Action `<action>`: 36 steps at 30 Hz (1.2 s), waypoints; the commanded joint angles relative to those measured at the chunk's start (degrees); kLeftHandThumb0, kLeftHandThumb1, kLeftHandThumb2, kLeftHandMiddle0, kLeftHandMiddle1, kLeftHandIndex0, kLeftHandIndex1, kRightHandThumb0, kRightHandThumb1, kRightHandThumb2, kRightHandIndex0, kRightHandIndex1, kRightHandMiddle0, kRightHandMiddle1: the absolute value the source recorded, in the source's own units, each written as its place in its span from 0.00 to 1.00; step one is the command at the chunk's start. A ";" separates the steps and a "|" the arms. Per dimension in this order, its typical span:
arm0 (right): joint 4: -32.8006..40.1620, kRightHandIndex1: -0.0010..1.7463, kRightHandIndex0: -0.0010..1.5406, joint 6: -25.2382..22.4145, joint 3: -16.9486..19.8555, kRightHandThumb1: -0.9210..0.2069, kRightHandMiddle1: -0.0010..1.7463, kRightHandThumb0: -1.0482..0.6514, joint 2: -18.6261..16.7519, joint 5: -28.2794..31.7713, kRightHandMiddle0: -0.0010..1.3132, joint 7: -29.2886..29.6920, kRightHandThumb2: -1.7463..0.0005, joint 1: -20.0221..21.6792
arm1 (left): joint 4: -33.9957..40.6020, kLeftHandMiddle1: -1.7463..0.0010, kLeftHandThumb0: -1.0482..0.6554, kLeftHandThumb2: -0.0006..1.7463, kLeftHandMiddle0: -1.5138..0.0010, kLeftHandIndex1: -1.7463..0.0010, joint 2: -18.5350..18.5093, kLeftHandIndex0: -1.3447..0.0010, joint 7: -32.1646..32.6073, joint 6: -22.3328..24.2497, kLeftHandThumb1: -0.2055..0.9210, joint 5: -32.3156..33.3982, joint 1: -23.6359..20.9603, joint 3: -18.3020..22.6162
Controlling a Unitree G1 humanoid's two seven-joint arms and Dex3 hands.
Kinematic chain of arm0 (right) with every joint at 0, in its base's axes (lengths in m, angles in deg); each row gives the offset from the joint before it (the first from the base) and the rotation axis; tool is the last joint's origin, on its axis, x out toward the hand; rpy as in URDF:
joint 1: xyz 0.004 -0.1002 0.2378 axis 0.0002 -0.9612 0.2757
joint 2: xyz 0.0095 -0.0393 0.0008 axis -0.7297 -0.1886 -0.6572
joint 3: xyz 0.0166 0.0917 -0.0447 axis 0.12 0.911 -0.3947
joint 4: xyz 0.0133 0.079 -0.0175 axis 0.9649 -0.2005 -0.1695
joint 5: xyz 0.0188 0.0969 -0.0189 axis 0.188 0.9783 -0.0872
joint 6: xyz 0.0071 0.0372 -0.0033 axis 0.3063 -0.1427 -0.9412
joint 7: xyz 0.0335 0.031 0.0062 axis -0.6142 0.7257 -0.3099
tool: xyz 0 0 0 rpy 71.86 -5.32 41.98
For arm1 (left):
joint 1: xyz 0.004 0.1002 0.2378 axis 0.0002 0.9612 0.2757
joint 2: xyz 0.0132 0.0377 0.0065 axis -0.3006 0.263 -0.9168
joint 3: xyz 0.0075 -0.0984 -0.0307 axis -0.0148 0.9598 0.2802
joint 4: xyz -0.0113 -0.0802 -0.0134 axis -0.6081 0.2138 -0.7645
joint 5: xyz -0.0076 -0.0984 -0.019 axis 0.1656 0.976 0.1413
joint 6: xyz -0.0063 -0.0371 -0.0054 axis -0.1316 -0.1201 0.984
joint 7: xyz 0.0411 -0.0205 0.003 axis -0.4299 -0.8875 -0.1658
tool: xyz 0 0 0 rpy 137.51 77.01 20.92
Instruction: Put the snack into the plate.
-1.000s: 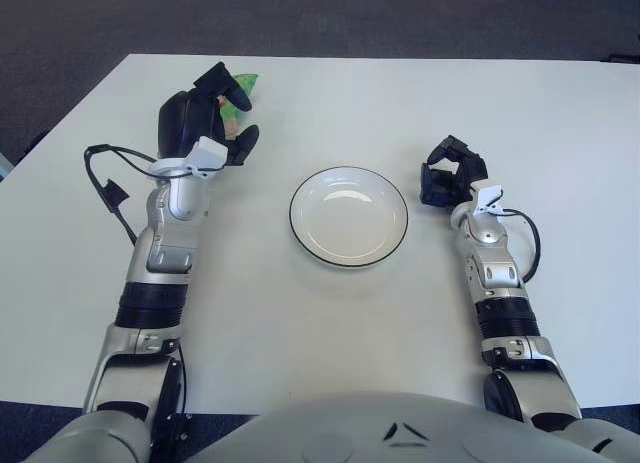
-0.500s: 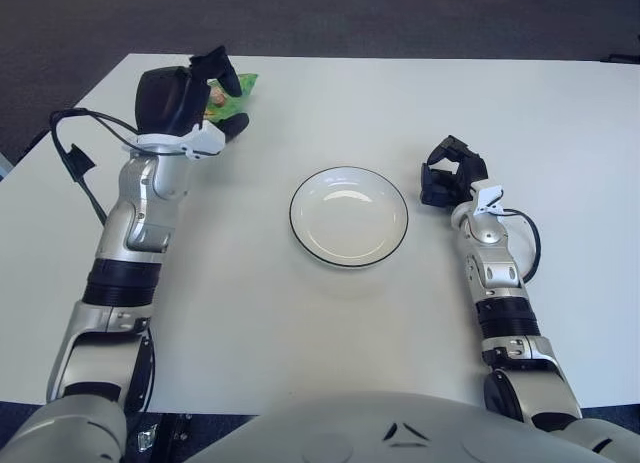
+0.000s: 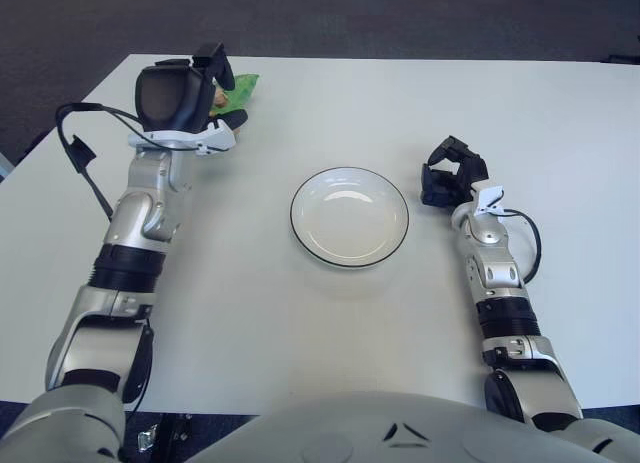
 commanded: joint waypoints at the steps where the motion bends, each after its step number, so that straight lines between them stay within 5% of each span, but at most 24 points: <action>1: -4.63 1.00 0.87 -1.40 -0.02 0.58 1.00 0.32 0.07 -0.40 0.50 -0.59 0.21 -5.78 | -3.13 0.16 0.40 0.35 0.77 0.00 -2.30 0.83 0.31 -0.99 0.94 -0.73 -2.83 -1.42; 5: -4.91 1.00 0.87 -1.32 -0.04 0.58 1.00 0.32 0.30 -0.31 0.50 -1.13 0.21 -5.71 | -10.78 0.23 0.20 0.41 0.86 0.20 -4.39 0.96 0.96 -2.50 0.98 -0.91 -6.19 -2.95; 12: -6.00 1.00 0.87 -0.55 0.12 0.57 1.00 0.32 0.68 -0.16 0.49 -1.98 0.22 -5.51 | -26.90 0.48 0.09 0.50 0.99 0.40 -4.37 1.00 6.24 -2.82 1.00 -3.38 -13.55 -8.07; 18: -6.68 1.00 0.87 0.14 0.13 0.57 1.00 0.32 0.87 -0.24 0.49 -2.26 0.22 -5.37 | -39.34 0.64 0.05 0.60 1.00 0.51 -4.04 1.00 8.53 -2.96 1.00 -3.53 -18.57 -11.81; 36: -6.88 1.00 0.86 0.89 -0.17 0.57 1.00 0.32 1.34 -0.82 0.49 -2.29 0.22 -5.60 | -57.11 0.91 0.03 0.72 1.00 0.74 0.23 1.00 1.21 0.41 1.00 4.30 -23.88 -14.95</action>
